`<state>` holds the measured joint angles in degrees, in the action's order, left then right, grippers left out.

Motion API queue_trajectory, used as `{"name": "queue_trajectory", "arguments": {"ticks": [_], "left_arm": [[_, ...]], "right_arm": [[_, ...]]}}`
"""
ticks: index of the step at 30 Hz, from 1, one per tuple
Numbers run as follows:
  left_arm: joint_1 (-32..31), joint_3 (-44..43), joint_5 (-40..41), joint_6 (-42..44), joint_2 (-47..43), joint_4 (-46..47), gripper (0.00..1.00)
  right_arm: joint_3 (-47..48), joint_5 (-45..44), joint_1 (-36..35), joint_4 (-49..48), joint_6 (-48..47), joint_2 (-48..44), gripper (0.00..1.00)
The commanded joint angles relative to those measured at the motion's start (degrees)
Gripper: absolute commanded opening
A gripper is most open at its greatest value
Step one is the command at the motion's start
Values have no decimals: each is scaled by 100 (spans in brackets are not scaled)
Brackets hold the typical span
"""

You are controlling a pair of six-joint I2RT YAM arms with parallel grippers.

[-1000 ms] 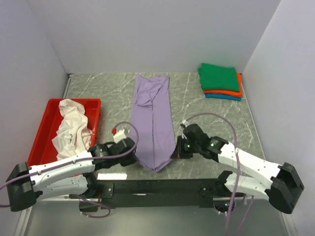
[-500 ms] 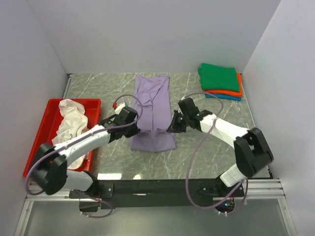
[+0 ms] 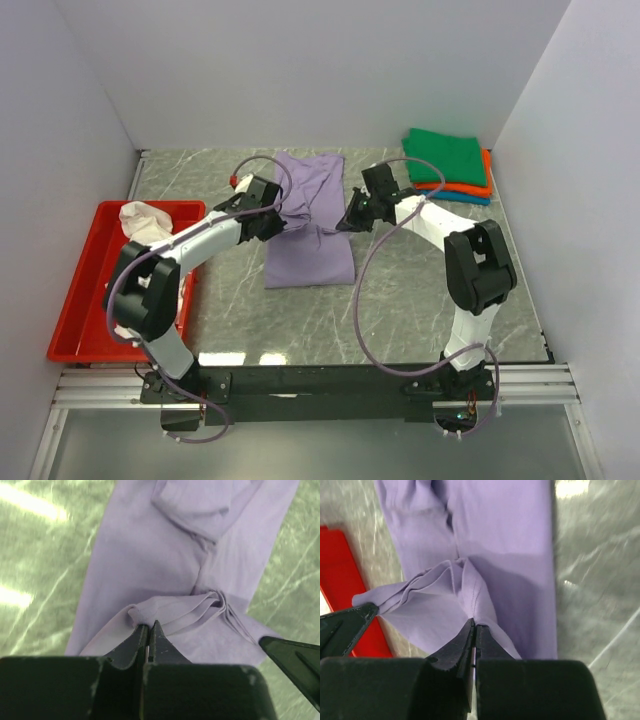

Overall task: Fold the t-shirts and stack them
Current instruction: Fold the tshirt

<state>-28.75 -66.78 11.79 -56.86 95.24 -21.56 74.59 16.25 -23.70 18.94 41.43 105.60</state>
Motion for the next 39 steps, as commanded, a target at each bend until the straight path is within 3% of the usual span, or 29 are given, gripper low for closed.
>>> {"name": "queue_trajectory", "arguments": {"ticks": [1, 19, 20, 21, 22, 24, 25, 26, 27, 30, 33, 39], "left_arm": [[133, -414, -98, 272, 213, 82, 1], [520, -968, -353, 685, 1022, 99, 1], [529, -1029, -344, 694, 1066, 82, 3], [546, -1047, -353, 729, 1067, 73, 8], [564, -1056, -370, 755, 1049, 91, 27], [599, -1047, -318, 851, 962, 82, 46], [608, -995, -283, 887, 822, 125, 75], [625, -968, -265, 913, 734, 143, 87], [634, -951, -248, 992, 654, 152, 91], [634, -819, -238, 958, 285, 126, 88], [538, -372, -361, 783, -163, 380, 77], [134, 437, -651, 361, -463, 880, 36]], "right_arm": [[530, 177, 164, 4, -144, 232, 0], [715, 625, 595, -268, -118, 760, 0], [741, 634, 612, -224, -118, 786, 7], [768, 634, 621, -198, -152, 804, 13], [803, 634, 630, -163, -179, 804, 26], [821, 581, 648, -119, -284, 752, 38], [812, 520, 656, -66, -319, 638, 45], [821, 406, 691, -14, -363, 602, 46], [795, 370, 700, 13, -425, 532, 47], [532, 177, 701, 49, -434, 94, 47], [-12, 107, 587, -188, -355, -310, 45], [-734, -157, -98, -443, -302, -602, 42]]}}
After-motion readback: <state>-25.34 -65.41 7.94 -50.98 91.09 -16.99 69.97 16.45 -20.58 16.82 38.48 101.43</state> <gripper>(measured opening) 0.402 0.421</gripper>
